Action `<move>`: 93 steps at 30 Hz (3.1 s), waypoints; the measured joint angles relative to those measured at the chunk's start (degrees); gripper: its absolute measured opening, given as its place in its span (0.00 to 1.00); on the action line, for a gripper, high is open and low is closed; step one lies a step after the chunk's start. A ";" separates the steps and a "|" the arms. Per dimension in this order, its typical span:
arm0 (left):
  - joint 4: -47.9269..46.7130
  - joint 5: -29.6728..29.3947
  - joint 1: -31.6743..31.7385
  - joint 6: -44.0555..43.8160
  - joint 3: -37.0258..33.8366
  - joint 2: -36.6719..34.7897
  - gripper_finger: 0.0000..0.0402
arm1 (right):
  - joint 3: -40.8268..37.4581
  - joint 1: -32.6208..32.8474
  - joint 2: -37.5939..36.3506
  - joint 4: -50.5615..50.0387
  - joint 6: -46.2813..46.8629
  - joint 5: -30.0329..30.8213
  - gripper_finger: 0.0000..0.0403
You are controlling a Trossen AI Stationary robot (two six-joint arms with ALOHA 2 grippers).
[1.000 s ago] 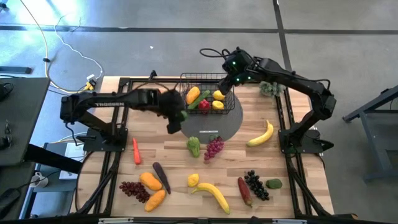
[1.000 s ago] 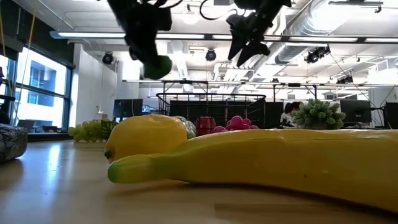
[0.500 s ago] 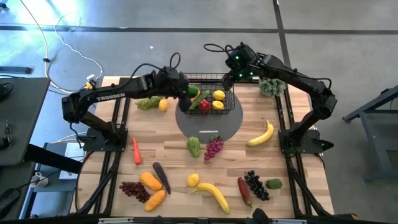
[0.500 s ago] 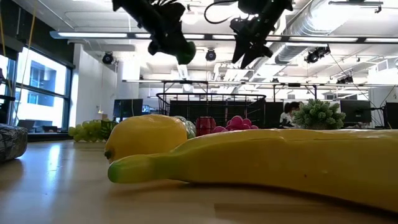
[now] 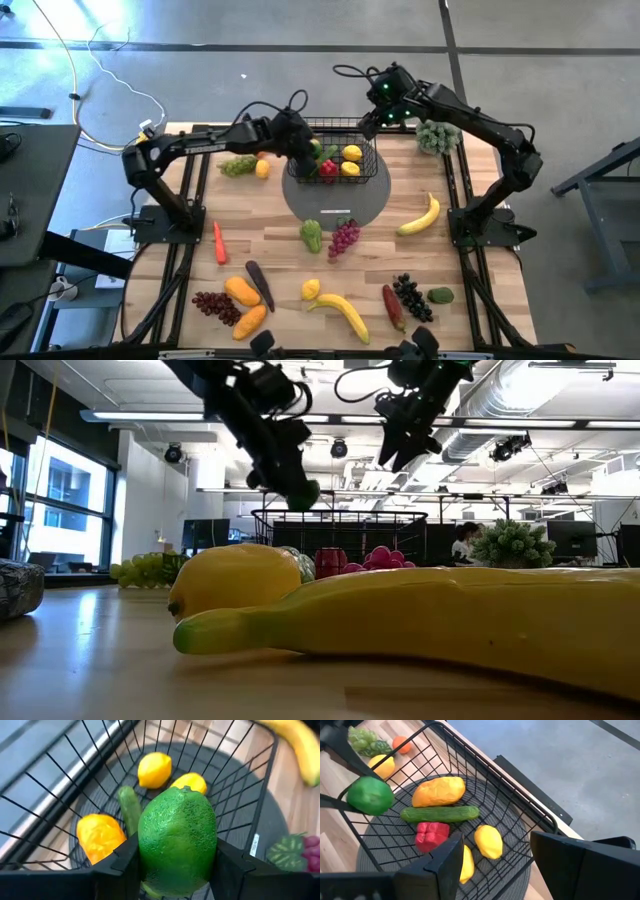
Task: Build produce basket
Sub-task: Put the green lime into the wire basket
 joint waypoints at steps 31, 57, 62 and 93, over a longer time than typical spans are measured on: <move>-2.27 -0.11 -0.04 -0.64 0.61 8.11 0.58 | 0.00 -0.28 0.00 -2.38 -1.29 0.00 0.52; -19.68 0.37 -1.50 3.43 12.97 2.63 0.63 | 0.00 3.13 0.00 -9.18 4.17 -0.66 0.52; -22.13 0.37 -3.70 3.45 12.97 1.31 0.63 | 0.00 6.43 -0.02 -10.64 7.02 -0.70 0.52; -28.17 -3.28 -24.82 -7.33 -1.43 -13.69 0.63 | 0.00 34.64 -0.02 -15.54 35.25 0.66 0.52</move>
